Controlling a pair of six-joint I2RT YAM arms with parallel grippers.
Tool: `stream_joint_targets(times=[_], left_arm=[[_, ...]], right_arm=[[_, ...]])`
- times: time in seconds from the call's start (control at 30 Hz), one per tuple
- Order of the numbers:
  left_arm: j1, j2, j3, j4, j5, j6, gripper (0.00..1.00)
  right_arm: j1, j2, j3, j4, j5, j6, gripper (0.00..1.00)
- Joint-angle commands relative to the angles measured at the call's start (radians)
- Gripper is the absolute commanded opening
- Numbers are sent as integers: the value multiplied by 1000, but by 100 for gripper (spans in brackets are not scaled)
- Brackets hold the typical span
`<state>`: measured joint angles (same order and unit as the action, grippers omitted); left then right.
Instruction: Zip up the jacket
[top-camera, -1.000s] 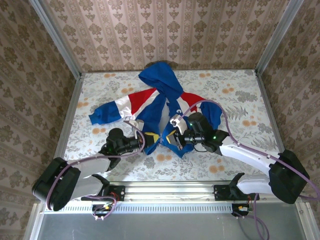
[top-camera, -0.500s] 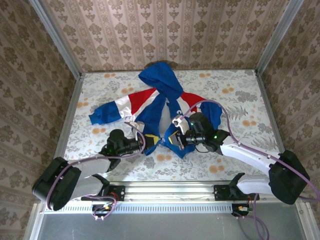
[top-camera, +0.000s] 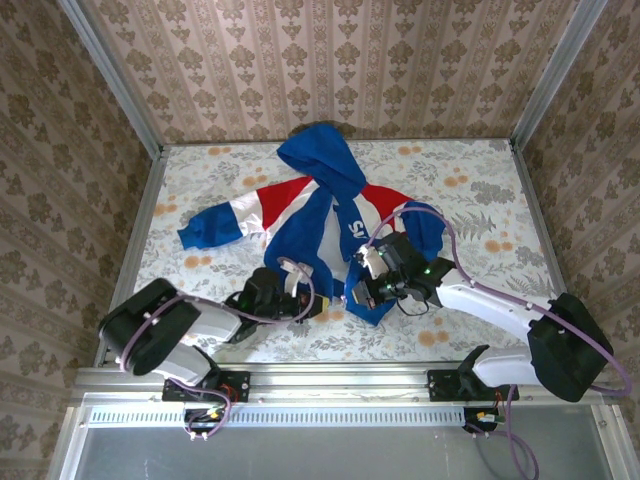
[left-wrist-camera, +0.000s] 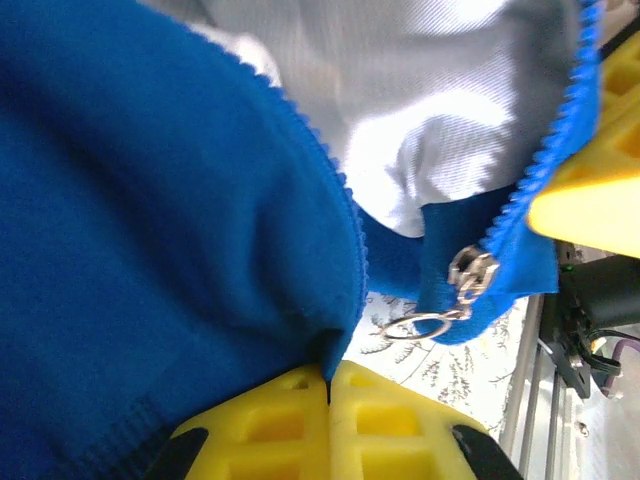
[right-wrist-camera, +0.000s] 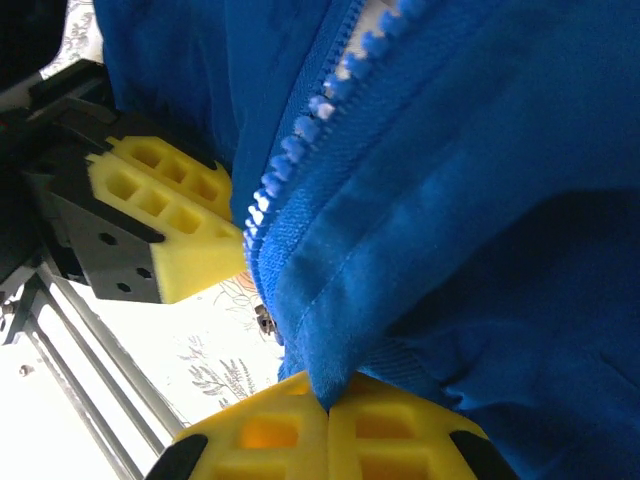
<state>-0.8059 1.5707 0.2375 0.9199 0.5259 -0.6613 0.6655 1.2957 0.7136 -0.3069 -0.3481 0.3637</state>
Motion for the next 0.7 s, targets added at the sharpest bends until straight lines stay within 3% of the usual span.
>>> stream_joint_targets(times=[0.0,0.23,0.67], left_arm=[[-7,57,37,118,2,-57,0],[4,106,58,116,15,-80,0],[3,118,73,75,10,-95,0]], right_arm=[[-3,13,28,-47,47,62,7],[-3,9,33,-51,68,139,26],[5,-64,88,-209,134,295,44]])
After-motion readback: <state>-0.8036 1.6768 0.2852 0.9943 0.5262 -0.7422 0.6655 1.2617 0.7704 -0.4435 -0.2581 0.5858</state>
